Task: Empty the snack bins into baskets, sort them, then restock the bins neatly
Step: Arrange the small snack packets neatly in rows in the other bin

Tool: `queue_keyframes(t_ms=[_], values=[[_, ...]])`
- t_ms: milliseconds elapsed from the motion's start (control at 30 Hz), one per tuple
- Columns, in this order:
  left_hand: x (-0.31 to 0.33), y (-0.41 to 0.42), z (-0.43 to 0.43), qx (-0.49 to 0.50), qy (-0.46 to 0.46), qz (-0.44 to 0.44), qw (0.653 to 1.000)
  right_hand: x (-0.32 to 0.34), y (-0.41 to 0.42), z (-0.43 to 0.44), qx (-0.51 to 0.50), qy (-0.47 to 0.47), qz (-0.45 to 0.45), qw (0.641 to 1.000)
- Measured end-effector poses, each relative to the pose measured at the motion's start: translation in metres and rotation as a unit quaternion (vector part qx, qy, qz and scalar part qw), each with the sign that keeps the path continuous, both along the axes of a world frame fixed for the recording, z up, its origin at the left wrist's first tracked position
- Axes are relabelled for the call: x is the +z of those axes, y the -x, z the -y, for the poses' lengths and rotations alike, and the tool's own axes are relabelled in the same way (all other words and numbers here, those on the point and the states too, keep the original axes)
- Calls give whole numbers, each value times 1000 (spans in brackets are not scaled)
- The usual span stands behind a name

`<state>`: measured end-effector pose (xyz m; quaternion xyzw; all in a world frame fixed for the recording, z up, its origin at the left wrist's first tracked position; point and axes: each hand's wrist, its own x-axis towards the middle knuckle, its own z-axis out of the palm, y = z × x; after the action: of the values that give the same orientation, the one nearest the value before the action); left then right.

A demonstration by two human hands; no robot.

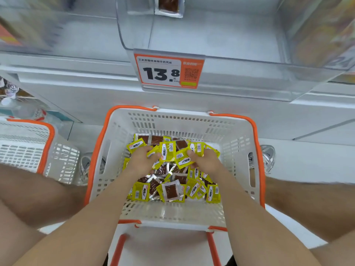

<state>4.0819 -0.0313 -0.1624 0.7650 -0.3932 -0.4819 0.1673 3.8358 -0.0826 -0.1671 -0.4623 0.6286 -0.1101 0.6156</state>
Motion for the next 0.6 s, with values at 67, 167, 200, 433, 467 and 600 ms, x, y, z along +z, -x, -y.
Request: queue_keyframes(t_ms=[67, 167, 200, 433, 467, 600], values=[[2, 1, -2, 31, 2, -21, 999, 5, -1, -1, -83, -42, 82, 992], [9, 0, -2, 66, 24, -36, 997, 12, 4, -1, -181, -67, 161, 968], [13, -1, 0, 65, 27, -36, 997, 19, 6, 0, -188, -54, 171, 966], [79, 9, 9, 18, 40, -53, 998, 74, -5, 8, -59, 85, 91, 991], [91, 10, 10, -5, 48, -56, 997, 84, -7, 9, -24, 117, 70, 990], [138, 0, 16, -122, 105, -24, 987, 122, -14, 8, 83, 220, -12, 972]])
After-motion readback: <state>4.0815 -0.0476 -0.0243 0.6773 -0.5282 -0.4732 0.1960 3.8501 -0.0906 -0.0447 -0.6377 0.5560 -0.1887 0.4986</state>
